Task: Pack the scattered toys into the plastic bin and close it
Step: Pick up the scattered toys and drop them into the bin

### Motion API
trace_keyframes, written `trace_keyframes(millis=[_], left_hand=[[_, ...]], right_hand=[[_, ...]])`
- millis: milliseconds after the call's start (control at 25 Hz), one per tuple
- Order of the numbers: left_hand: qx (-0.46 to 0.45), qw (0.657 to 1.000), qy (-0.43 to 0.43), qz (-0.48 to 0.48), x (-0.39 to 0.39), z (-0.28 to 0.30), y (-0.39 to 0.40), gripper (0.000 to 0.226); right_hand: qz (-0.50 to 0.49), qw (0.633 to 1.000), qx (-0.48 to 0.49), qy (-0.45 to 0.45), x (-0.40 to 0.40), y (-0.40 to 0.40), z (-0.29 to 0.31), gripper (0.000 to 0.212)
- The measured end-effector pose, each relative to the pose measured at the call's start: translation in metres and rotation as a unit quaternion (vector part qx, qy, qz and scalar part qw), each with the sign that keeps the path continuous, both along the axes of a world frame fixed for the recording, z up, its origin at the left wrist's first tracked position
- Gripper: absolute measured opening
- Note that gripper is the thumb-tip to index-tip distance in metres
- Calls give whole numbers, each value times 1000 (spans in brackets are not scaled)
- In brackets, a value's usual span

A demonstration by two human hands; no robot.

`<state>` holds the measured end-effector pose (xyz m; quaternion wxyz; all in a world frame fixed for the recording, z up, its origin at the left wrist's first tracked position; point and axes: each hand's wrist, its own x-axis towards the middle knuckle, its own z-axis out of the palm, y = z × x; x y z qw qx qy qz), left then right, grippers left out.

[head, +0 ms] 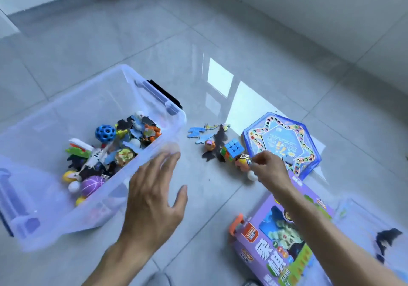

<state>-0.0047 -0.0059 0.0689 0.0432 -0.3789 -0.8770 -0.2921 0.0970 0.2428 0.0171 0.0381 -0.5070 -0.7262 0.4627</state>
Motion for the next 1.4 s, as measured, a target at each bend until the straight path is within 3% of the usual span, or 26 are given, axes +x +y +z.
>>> trace_keyframes(millis=[120,240,360,440,560,720,800,880,1000,1080,1160,1240,1320,1400], left_hand=[[-121,981,11,-152,9,-62,71,48],[-255,925,63,-276,12,-114,147,60],[-385,862,117,-308,5,-148,197,76],[-409,860,122,-280,-2,-156,204,66],[-304,881,202,-300,-4,-169,184,41],[-258,879,152,-372,19,-183,152,38],[-224,902,138,-341,31,-188,151,32],[-180,944,61,-271,30,-169,142,31],[-45,992,-63,-97,17,-108,95,36],[81,993,-83,30,-1,-50,44,37],[173,979,-35,102,-28,5,-6,40],[161,972,-4,172,-64,38,-49,44],[41,971,9,233,-101,47,-72,53],[-35,978,19,206,-114,27,-73,54]], right_hand=[[109,979,125,-119,42,14,-74,18],[253,918,253,-171,43,22,-124,38],[294,877,340,-166,43,23,-143,54],[321,871,341,-152,48,22,-146,51],[320,886,309,-131,53,21,-138,37],[146,978,138,-53,54,7,-99,36],[95,989,109,-23,62,-2,-71,33],[109,987,117,8,55,-11,-29,29],[122,977,126,116,3,-31,36,25],[140,968,98,185,-50,-57,68,24],[175,955,67,230,-99,-88,89,25],[243,940,108,216,-131,-107,93,33],[274,931,162,177,-136,-104,75,39],[238,947,173,128,-112,-80,39,37]])
